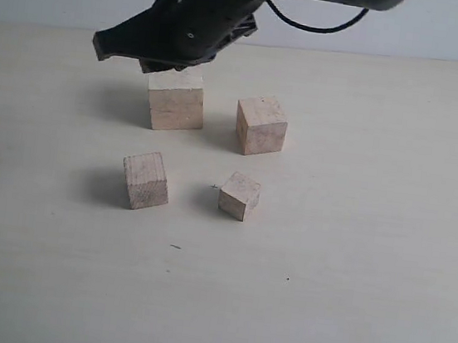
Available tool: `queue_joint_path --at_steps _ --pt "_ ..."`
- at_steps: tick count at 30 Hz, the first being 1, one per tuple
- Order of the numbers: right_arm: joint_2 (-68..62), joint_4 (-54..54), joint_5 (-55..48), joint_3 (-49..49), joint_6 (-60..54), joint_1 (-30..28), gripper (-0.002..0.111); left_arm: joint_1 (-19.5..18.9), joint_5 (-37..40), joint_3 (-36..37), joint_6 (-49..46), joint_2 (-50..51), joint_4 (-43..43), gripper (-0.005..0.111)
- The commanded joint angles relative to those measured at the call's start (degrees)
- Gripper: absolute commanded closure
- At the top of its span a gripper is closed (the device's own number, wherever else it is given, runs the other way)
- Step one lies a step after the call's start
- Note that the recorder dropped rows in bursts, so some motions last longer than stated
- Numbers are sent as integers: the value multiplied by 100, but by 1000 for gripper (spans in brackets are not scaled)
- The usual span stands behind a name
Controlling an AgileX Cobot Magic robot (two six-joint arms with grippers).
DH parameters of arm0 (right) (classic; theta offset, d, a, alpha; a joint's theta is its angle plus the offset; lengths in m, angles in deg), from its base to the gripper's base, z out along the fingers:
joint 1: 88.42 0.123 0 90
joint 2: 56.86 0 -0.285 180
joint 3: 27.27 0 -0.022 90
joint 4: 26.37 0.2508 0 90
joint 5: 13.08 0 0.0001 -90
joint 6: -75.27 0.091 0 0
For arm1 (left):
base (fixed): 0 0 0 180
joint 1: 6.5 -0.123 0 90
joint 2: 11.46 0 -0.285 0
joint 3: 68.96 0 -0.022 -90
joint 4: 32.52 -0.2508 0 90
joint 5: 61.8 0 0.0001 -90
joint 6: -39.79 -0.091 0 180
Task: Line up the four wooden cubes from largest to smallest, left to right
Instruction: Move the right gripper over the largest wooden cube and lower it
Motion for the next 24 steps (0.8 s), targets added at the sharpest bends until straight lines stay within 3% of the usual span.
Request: queue_joint_path --at_steps 1,3,5,7,12,24 --pt "-565 -141 -198 -869 -203 11 39 30 0 -1 0 -30 0 107" --pt "-868 -141 -198 -1206 -228 11 19 30 0 -1 0 -30 0 107" --pt "-1052 -263 -183 -1336 -228 11 11 30 0 -1 0 -30 0 107" --pt "-1190 -947 -183 -1363 131 11 9 30 0 -1 0 -30 0 107" --pt "-1393 -2550 -309 -1373 2798 11 9 30 0 -1 0 -30 0 107" --pt "-1667 -2580 684 -1373 2842 -230 9 30 0 -1 0 -30 0 107"
